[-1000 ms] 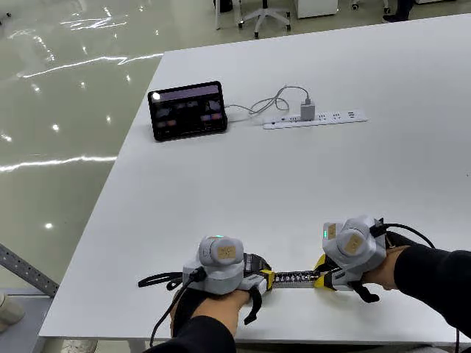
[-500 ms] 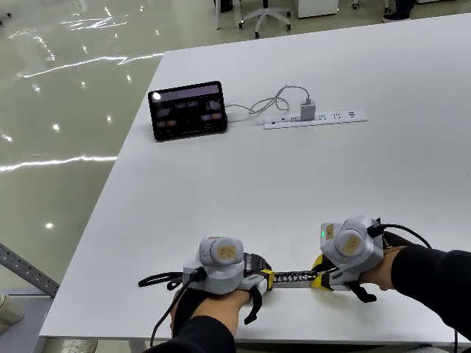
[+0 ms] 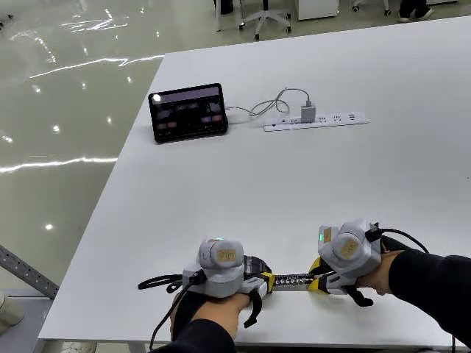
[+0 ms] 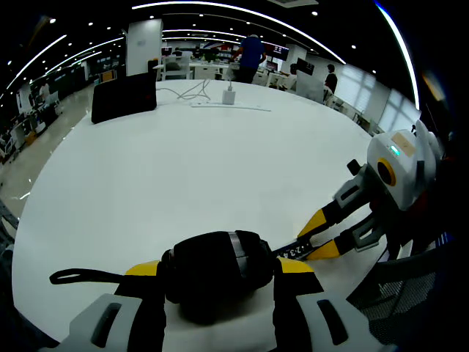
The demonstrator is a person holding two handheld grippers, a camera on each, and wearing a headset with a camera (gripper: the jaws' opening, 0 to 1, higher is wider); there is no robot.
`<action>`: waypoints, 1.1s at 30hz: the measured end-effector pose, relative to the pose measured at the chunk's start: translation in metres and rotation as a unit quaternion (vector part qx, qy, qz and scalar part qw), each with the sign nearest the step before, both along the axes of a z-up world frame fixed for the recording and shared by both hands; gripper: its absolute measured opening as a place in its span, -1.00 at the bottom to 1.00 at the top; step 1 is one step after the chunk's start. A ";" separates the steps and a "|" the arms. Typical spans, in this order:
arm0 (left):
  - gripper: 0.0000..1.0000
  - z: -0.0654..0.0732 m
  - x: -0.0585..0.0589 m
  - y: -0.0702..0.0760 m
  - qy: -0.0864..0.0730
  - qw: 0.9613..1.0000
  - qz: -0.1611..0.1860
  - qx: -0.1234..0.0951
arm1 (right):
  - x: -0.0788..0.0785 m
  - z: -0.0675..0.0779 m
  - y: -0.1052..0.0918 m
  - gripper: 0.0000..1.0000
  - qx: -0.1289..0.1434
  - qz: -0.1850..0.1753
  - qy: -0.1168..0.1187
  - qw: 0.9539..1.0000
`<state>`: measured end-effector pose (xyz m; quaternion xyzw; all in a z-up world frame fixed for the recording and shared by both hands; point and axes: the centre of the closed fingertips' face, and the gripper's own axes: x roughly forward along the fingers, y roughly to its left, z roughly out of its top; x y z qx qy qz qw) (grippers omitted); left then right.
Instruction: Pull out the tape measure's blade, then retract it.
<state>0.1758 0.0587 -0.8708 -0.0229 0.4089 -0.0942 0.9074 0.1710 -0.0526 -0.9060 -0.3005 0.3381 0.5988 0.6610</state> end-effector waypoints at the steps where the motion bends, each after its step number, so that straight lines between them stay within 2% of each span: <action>1: 0.10 0.000 0.000 0.000 0.000 1.000 0.000 0.000 | 0.000 0.000 0.000 -0.78 0.000 0.001 0.000 1.000; 20: 0.10 0.000 0.001 0.000 -0.001 1.000 -0.001 0.000 | 0.000 0.000 0.008 -0.78 0.012 -0.004 0.000 1.000; 33: 0.10 0.000 0.000 0.000 0.000 1.000 0.000 -0.001 | -0.001 0.000 0.012 -0.78 0.021 -0.001 -0.009 1.000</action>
